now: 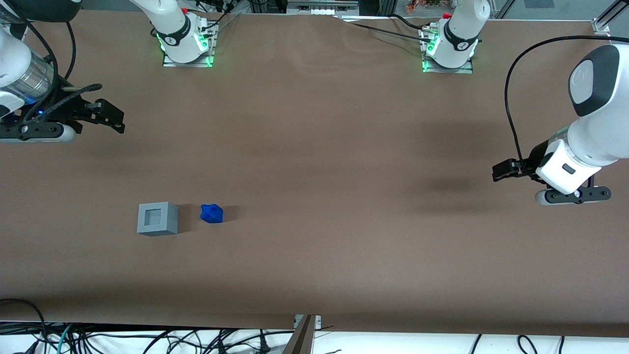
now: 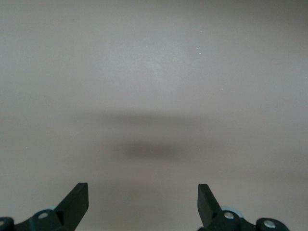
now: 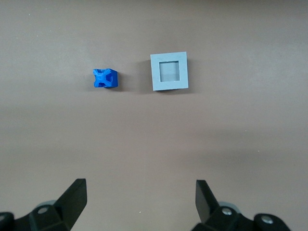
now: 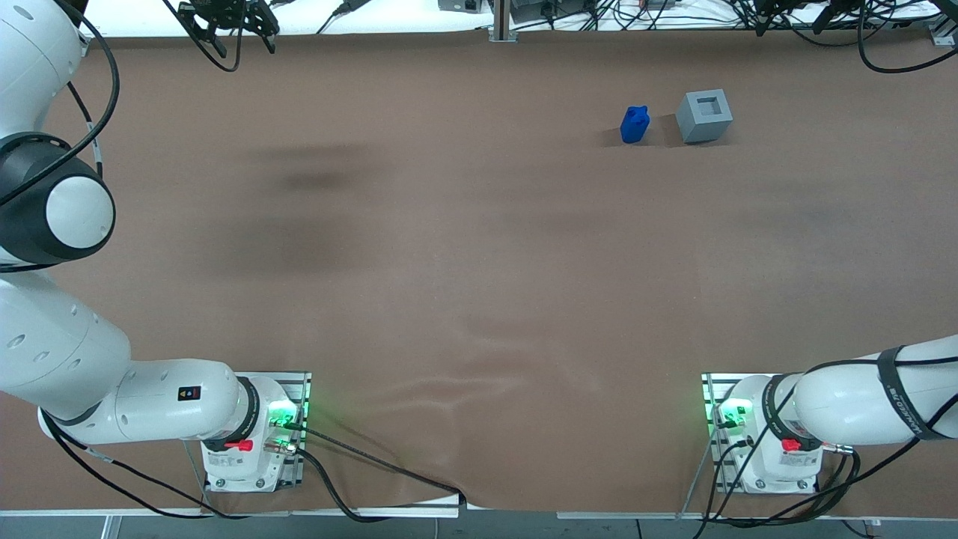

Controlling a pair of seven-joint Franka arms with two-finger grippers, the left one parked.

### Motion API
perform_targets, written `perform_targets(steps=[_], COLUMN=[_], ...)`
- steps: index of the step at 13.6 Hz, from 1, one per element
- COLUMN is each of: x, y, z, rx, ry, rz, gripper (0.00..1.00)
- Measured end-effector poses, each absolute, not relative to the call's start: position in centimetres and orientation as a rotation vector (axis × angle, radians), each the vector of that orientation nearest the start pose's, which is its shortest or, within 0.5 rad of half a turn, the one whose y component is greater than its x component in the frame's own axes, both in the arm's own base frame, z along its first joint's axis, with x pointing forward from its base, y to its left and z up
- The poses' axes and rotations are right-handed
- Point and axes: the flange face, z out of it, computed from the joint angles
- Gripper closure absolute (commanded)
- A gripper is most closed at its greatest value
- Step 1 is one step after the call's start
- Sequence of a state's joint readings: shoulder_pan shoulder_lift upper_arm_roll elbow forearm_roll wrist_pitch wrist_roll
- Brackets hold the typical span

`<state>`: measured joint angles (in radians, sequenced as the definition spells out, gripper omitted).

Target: Insert blue part into gray base with right arm

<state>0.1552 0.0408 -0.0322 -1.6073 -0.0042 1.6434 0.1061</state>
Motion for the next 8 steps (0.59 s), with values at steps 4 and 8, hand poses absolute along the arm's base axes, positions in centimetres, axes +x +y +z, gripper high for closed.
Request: perform_targets(steps=[4, 8], x=[56.95, 57.04], y=[6.67, 6.39], z=[59.0, 59.04], rx=[-3.147, -3.147], ry=[-0.016, -0.008], rz=[-0.002, -0.01], gripper=[0.0, 0.0])
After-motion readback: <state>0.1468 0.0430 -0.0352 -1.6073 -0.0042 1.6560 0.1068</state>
